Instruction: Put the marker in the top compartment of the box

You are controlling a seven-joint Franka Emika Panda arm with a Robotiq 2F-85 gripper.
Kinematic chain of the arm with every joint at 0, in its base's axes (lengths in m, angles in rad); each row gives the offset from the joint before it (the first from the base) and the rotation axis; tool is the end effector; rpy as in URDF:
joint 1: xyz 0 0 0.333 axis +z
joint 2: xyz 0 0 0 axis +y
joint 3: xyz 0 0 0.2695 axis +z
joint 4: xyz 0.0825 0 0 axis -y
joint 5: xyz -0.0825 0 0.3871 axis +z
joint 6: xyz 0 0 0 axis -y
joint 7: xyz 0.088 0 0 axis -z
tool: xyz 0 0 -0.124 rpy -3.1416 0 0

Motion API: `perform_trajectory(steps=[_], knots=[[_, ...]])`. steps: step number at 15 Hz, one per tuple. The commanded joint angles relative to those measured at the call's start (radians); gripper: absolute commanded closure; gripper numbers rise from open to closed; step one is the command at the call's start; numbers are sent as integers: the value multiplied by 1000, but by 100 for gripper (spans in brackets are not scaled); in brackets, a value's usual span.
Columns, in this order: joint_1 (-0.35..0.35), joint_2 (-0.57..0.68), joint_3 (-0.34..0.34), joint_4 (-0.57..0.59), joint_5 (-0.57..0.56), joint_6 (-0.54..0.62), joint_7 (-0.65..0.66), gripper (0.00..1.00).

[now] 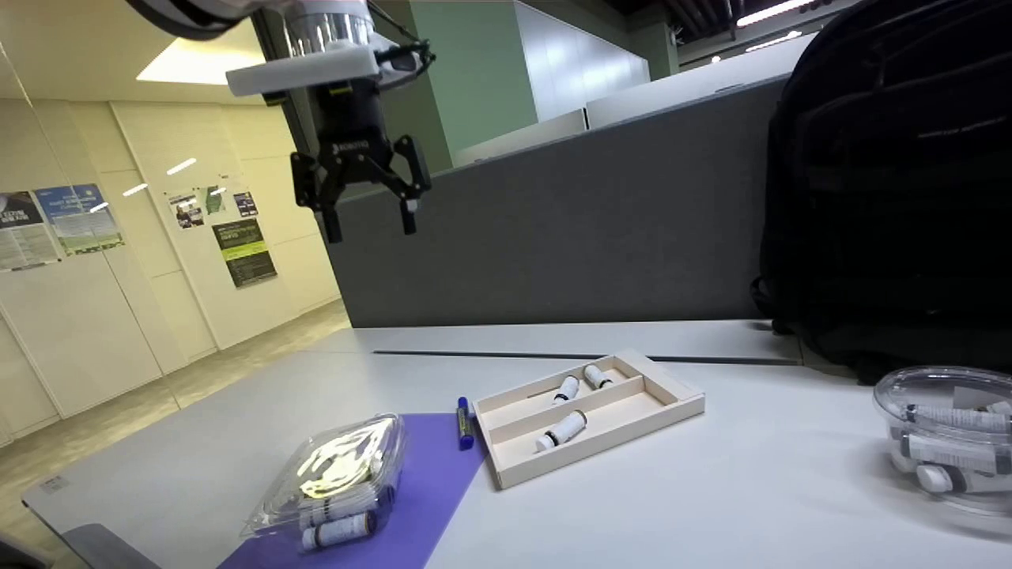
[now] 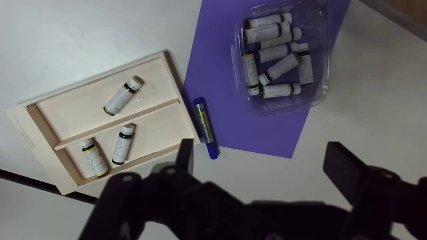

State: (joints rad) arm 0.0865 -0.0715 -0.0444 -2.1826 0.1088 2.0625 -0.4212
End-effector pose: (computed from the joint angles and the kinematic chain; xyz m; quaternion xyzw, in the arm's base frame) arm 0.5187 0.0292 0.3515 -0.9776 -0.2031 0.0147 0.0526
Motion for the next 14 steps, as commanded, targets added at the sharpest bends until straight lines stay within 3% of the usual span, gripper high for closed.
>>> perform_trajectory(steps=[1, 6, 14], knots=[[-15, 155, 39, 127, -79, 4, 22, 0], [-22, 282, 60, 184, -181, 18, 48, 0], [-23, 390, 70, 174, -272, 16, 58, 0]])
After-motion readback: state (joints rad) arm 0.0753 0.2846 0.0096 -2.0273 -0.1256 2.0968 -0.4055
